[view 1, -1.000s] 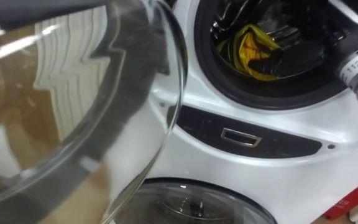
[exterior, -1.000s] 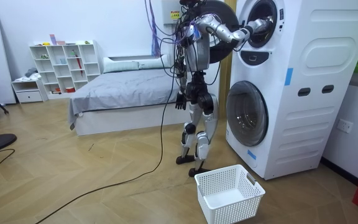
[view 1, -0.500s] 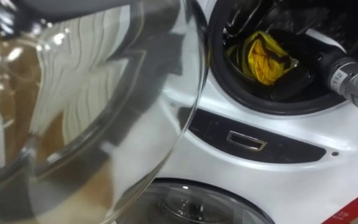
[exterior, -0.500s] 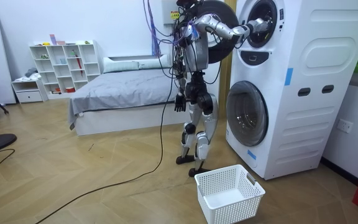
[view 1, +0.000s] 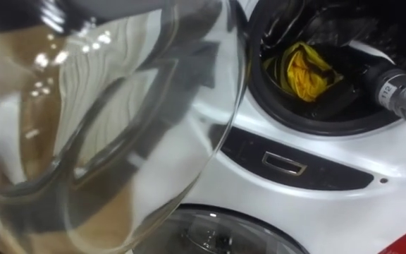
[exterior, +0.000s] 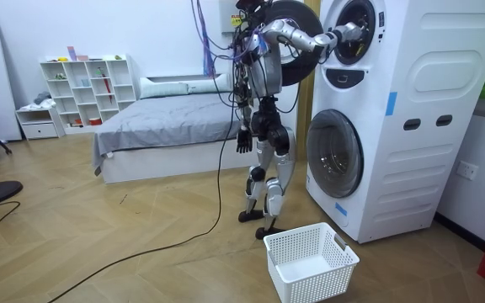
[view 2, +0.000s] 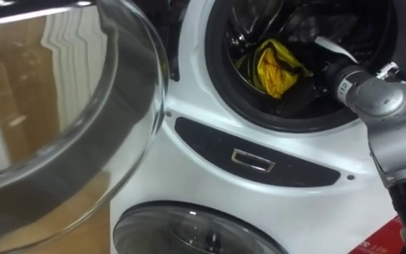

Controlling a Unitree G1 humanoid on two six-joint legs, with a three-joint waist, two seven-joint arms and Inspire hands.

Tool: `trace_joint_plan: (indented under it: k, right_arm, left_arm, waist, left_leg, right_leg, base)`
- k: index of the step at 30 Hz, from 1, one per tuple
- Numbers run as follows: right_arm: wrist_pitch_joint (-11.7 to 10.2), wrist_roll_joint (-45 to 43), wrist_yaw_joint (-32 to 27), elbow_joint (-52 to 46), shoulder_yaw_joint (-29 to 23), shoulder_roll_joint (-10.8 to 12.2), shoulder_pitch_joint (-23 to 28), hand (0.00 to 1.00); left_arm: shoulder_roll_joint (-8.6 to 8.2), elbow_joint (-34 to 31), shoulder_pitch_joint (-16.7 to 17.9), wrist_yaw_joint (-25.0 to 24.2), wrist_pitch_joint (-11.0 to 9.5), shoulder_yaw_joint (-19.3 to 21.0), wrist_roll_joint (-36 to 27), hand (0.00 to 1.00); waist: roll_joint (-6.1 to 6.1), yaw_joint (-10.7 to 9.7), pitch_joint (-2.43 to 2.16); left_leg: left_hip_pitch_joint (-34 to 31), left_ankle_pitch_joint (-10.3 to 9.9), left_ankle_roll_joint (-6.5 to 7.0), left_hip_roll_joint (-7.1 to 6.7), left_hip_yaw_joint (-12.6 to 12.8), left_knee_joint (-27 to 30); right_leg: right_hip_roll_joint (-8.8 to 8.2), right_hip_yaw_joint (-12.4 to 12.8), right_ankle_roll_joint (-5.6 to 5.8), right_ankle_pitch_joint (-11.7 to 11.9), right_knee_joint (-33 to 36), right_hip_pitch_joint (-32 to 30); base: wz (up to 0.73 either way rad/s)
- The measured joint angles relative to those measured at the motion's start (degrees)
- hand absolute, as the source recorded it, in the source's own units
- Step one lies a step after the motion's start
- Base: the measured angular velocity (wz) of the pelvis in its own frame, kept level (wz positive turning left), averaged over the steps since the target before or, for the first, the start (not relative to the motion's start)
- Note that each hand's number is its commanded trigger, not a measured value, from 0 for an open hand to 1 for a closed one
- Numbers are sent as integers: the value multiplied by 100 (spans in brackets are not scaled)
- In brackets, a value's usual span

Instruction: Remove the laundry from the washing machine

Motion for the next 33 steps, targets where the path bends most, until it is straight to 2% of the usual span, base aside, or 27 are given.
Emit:
trace_joint_plan:
  k: [5, 8, 11, 16, 20, 25, 29, 33]
  right_arm:
    - [20, -469, -142, 380, 31, -1, -253, 100]
    - [-2, -547, -225, 576, 83, 0, -365, 100]
    - [-55, -587, -324, 595, 106, -1, -372, 100]
    - [-115, -571, -330, 384, 138, -3, -382, 100]
    - [-97, -570, -342, 224, 187, -3, -382, 100]
    - [-101, -529, -418, 81, 286, -3, -380, 100]
    - [-99, -584, -476, -112, 288, -2, -365, 100]
    - [-48, -681, -586, -1074, 265, -2, -11, 100]
  left_arm:
    - [31, 100, -100, -43, 18, -30, -13, 0]
    - [113, 248, -177, -8, 16, -160, -118, 0]
    - [131, 259, -238, 27, -55, -237, -230, 0]
    - [153, 227, -309, 41, -154, -269, -234, 0]
    - [138, 209, -346, 150, -164, -324, -232, 0]
    - [124, 157, -357, 244, -177, -448, -221, 0]
    - [124, 156, -358, 301, -188, -443, -223, 0]
    - [1, 189, -292, 406, -283, -441, -234, 0]
  waist:
    - [10, 41, 12]
    - [28, 81, 27]
    - [81, 141, 66]
    - [94, 62, 73]
    - [123, 38, 72]
    - [238, 17, 22]
    - [240, 10, 2]
    - [284, -47, -5]
  left_leg:
    - [5, -3, -2, -7, -49, -8]
    - [28, -3, -4, 19, -47, -44]
    - [67, -3, -3, 35, -39, -125]
    - [47, -30, -13, 69, 8, -143]
    - [54, -34, -20, 83, 35, -135]
    - [60, -33, -20, 81, 63, -117]
    - [-7, -32, -19, 70, 79, -74]
    - [5, -31, -18, 71, 186, -73]
  right_leg:
    - [2, -14, 18, -17, -21, 21]
    - [33, -19, 17, -17, -21, 19]
    - [77, -10, 17, -17, -11, 6]
    - [82, -9, 17, -17, -10, -34]
    - [92, 38, 17, -17, -9, -38]
    - [91, 103, 17, -17, -4, -42]
    - [93, 217, 17, -17, 0, -110]
    - [86, 261, 17, -17, 3, -129]
  base:
    - [6]
    - [0]
    - [-2]
    - [-4]
    - [-3]
    - [-2]
    - [-4]
    - [-7]
